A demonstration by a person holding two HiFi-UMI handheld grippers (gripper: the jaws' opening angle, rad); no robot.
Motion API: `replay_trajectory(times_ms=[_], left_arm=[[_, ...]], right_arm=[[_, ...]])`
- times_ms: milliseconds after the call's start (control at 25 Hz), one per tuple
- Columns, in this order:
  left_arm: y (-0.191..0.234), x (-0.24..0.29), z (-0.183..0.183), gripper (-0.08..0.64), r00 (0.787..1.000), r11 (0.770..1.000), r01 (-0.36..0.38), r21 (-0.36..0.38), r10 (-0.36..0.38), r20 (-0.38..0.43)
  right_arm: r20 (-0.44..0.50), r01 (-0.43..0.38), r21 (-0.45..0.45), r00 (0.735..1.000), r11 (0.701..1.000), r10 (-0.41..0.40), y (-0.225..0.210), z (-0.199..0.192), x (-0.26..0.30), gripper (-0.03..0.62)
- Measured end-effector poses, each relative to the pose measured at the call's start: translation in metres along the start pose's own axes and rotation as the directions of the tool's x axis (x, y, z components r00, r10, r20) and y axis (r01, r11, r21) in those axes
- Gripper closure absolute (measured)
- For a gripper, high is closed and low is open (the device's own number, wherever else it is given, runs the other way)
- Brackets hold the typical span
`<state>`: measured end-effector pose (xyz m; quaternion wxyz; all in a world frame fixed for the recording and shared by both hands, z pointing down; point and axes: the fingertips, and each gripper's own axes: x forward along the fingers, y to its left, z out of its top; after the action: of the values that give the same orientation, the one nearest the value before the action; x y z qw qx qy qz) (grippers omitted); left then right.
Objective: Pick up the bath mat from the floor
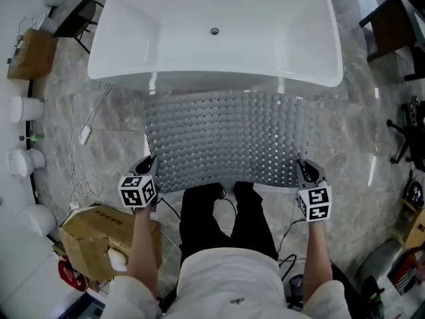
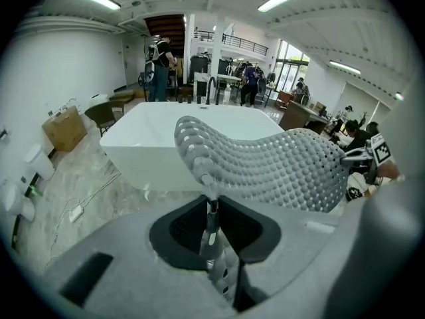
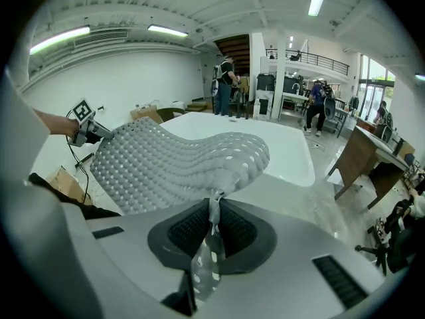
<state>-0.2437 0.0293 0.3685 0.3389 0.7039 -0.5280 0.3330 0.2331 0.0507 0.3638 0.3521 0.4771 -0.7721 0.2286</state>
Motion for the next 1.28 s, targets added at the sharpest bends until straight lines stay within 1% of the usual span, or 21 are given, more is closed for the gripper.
replay_trajectory(times_ms=[120,280,400,560,680,840,1000,1160,1280], left_arm=[[-0.009,-0.033,0.023,0.502,0.999,1.000,-0.016,0.016,0.015,0.048],[-0.015,-0.068,0.073,0.502,0.987,0.999,-0.033,0.041,0.027,0.156],[-0.021,-0.097,0.102,0.502,0.974,0.997,-0.046,0.058,0.032,0.224],[-0.014,-0.128,0.151,0.502,0.947,0.993,-0.064,0.095,0.031,0.320],[-0.007,-0.146,0.188,0.502,0.922,0.990,-0.079,0.115,0.029,0.386],[-0.005,-0.170,0.224,0.502,0.887,0.987,-0.085,0.138,0.012,0.461],[-0.001,-0.198,0.259,0.502,0.837,0.984,-0.097,0.147,0.001,0.548],[0.009,-0.228,0.282,0.502,0.780,0.985,-0.101,0.141,-0.009,0.625],[0.016,-0.248,0.297,0.502,0.738,0.985,-0.093,0.144,-0.029,0.674]], right_arm=[[0.048,0.026,-0.006,0.999,1.000,-0.026,-0.011,0.017,-0.034,0.554],[0.152,0.066,-0.028,0.987,0.997,-0.061,-0.027,0.062,-0.064,0.554],[0.216,0.098,-0.033,0.972,0.995,-0.089,-0.039,0.090,-0.091,0.554],[0.298,0.147,-0.049,0.946,0.988,-0.126,-0.052,0.131,-0.118,0.554],[0.354,0.192,-0.056,0.921,0.980,-0.160,-0.062,0.161,-0.136,0.554],[0.428,0.246,-0.057,0.882,0.968,-0.199,-0.064,0.196,-0.163,0.554],[0.510,0.302,-0.057,0.828,0.952,-0.232,-0.064,0.237,-0.191,0.554],[0.574,0.335,-0.033,0.778,0.942,-0.256,-0.057,0.268,-0.220,0.554],[0.622,0.369,-0.027,0.734,0.929,-0.274,-0.049,0.288,-0.242,0.554]])
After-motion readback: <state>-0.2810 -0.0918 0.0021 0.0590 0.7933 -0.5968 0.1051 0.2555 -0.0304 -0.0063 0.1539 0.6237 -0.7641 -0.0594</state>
